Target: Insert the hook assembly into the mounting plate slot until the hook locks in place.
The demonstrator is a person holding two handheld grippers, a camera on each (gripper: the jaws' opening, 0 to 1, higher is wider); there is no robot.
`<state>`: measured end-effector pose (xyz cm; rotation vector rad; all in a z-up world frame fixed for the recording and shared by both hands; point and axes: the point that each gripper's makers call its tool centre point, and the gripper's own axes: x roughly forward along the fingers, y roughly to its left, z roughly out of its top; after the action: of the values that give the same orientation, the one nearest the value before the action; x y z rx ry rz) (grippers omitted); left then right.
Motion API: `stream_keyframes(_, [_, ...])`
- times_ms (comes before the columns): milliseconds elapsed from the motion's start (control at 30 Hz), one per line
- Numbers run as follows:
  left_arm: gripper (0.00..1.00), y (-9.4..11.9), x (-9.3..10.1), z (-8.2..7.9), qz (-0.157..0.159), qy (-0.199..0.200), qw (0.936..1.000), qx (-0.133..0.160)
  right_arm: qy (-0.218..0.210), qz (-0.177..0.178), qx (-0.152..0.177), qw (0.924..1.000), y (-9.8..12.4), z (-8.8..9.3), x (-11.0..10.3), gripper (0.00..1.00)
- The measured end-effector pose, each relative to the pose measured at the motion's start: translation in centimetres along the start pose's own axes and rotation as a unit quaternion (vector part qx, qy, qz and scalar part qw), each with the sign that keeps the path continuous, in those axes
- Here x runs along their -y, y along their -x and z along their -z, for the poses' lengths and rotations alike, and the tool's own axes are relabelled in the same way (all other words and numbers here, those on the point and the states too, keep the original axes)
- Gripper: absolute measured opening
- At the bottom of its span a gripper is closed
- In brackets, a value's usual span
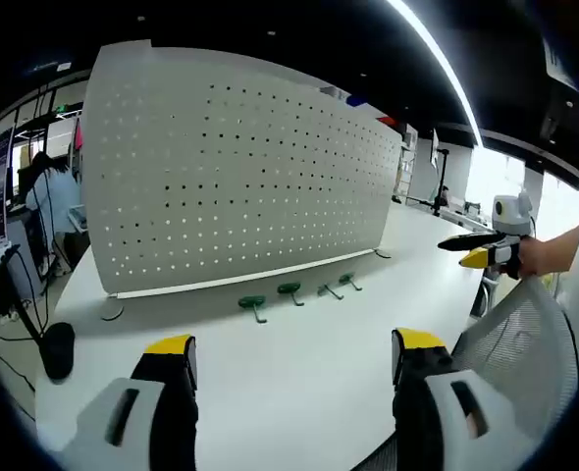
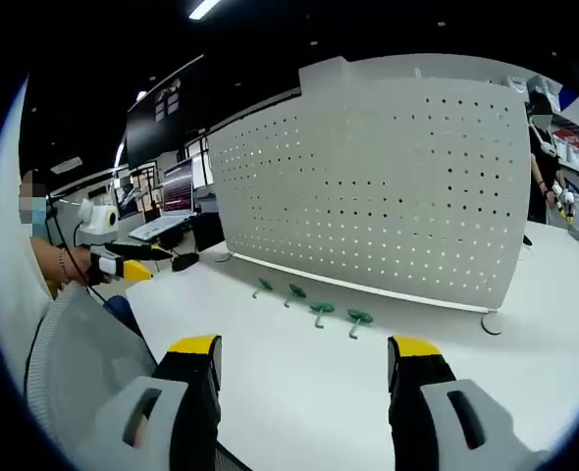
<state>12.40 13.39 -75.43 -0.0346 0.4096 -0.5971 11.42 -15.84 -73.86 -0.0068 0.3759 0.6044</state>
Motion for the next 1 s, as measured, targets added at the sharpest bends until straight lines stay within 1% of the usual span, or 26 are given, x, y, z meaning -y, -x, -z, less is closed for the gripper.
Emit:
stream_keyframes(267, [0.83, -0.03, 0.14, 0.16, 0.000, 0.000, 1.0000, -0.002, -0.002, 0.000, -0.001, 1.0000, -0.01, 0.16, -0.01, 0.66])
stream_keyframes(600, [0.83, -0.22, 0.20, -0.05, 0.002, -0.001, 1.0000, -0.002, -0.007, 0.002, -0.002, 1.0000, -0.11, 0.35, 0.15, 0.66])
stream_keyframes(900, [0.83, -0.38, 0.12, -0.52, 0.004, -0.003, 1.0000, 0.001, -0.008, 0.007, 0.003, 0.9999, -0.12, 0.09, 0.33, 0.66])
stream_keyframes(1000, [0.83, -0.39, 0.10, -0.43, 0.004, -0.003, 1.0000, 0.000, -0.009, 0.008, 0.004, 0.9999, -0.08, 0.14, 0.42, 0.66])
